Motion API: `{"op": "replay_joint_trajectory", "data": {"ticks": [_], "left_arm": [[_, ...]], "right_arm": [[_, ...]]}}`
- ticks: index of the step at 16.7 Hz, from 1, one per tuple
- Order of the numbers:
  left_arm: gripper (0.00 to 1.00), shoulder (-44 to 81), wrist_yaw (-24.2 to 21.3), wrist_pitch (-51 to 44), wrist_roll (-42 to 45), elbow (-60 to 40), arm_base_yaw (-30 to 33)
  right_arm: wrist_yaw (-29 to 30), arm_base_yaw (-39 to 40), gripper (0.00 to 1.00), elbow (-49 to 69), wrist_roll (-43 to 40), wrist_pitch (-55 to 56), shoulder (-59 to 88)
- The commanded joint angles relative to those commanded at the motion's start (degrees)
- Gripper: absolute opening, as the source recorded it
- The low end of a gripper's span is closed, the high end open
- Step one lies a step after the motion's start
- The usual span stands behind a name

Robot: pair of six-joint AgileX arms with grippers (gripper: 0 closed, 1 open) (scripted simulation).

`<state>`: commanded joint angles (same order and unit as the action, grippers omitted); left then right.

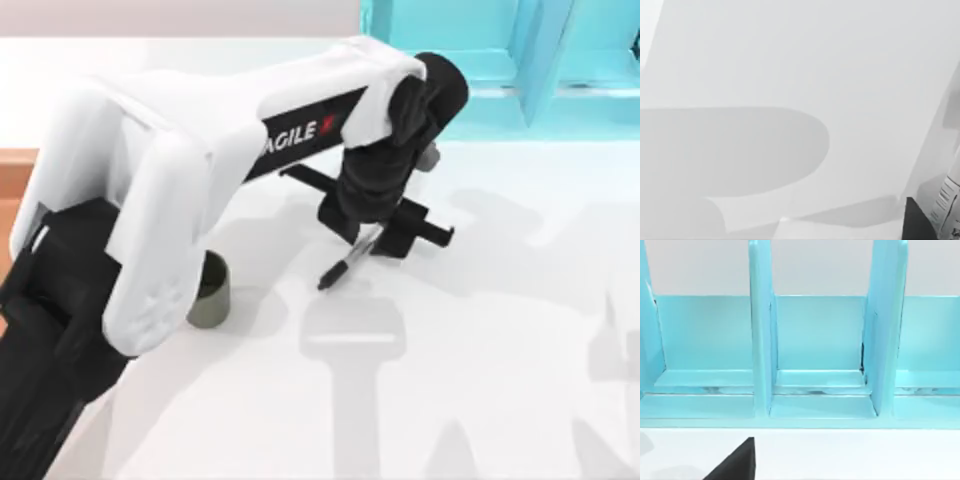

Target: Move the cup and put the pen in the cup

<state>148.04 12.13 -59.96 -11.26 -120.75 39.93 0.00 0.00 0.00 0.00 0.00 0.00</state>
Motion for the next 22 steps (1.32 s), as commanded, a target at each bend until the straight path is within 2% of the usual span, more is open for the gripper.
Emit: {"op": "replay_joint_trajectory", "data": {"ticks": [3, 4, 7, 16, 22], "left_arm": [[0.00, 0.00, 0.00, 0.00, 0.00, 0.00, 0.00], [0.00, -3.49, -2.77, -0.75, -1.35, -0.70, 1.14], [0.00, -5.74, -2.58, -1.48, -2.12, 0.78, 2.21], [0.00, -24.76, -1.77, -8.78, -9.75, 13.96, 9.27], [0.00, -25.55, -1.75, -9.04, -10.09, 14.49, 9.36]], "right_arm": [[0.00, 0.00, 1.00, 0.00, 0.00, 0.00, 0.00], [0.00, 0.00, 1.00, 0.00, 0.00, 0.00, 0.00], [0.00, 0.00, 1.00, 0.00, 0.00, 0.00, 0.00], [0.00, 0.00, 1.00, 0.00, 0.00, 0.00, 0.00], [0.00, 0.00, 1.00, 0.00, 0.00, 0.00, 0.00]]}}
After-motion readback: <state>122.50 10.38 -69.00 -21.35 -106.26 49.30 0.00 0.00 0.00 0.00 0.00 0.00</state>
